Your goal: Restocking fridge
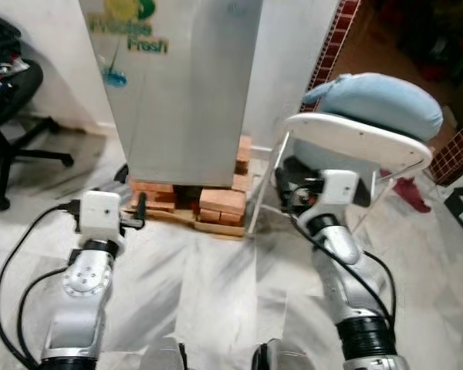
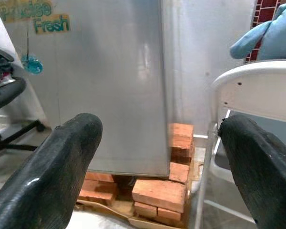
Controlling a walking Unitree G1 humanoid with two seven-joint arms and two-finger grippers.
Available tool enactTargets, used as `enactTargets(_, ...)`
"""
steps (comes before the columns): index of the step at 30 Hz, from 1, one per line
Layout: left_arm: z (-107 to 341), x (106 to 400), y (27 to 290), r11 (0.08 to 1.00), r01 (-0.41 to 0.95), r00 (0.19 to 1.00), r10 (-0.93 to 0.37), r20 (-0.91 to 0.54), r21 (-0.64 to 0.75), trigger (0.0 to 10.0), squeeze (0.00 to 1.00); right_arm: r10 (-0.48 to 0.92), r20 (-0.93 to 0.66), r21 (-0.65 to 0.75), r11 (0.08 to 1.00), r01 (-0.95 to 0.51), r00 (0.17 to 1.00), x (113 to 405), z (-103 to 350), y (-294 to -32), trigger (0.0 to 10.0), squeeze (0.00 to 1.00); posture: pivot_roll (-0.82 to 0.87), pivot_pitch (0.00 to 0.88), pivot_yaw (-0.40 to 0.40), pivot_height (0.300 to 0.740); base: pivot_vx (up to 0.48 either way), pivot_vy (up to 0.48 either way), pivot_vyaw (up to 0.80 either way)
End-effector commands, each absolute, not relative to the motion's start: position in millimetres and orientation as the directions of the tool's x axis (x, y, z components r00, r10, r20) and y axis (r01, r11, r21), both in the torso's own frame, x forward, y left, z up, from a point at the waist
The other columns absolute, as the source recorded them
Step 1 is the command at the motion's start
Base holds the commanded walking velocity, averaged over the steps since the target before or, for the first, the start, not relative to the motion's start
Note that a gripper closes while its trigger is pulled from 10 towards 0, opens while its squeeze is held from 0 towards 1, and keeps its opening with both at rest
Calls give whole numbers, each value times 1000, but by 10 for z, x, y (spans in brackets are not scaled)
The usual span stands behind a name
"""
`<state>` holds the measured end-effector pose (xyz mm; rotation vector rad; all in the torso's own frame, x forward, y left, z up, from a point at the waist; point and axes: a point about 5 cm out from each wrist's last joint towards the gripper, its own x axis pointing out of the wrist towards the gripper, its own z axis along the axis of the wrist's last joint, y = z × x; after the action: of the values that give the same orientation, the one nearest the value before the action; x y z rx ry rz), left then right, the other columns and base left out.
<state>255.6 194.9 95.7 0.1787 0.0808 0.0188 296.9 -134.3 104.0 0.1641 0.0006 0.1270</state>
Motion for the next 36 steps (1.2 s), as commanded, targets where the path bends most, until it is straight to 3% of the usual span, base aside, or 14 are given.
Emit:
enactTargets(1, 918, 2569, 1879, 987, 21, 996, -6, -90, 159, 10000, 0, 21, -30, 161, 987, -16, 999, 2947, 940, -1523, 10000, 0, 20, 78, 16, 740, 0, 469, 0)
enactTargets(11, 953, 2691, 1813, 987, 40, 998, -34, -44, 154, 10000, 0, 7, 23, 86, 996, -9, 1000, 2962, 1003, -1578, 10000, 0, 1, 43, -23, 740, 0, 469, 0)
enactTargets(16, 893, 2707, 1748, 993, 46, 999, -43, -29, 104, 10000, 0, -84, 14, 157, 984, 80, 996, 2923, 940, -1705, 10000, 0, -5, 36, -40, 740, 0, 474, 0)
enactTargets(22, 845, 2697, 1636, 987, 101, 995, -99, -18, 128, 10000, 0, -57, 8, 142, 988, 55, 998, 2915, 903, -1648, 10000, 0, -13, 23, -48, 740, 0, 480, 0)
enactTargets(36, 944, 2760, 1848, 995, 66, 997, -69, 27, 79, 10000, 0, -13, 48, 127, 992, 7, 999, 3036, 993, -1559, 10000, 0, -2, 43, -40, 740, 0, 479, -782)
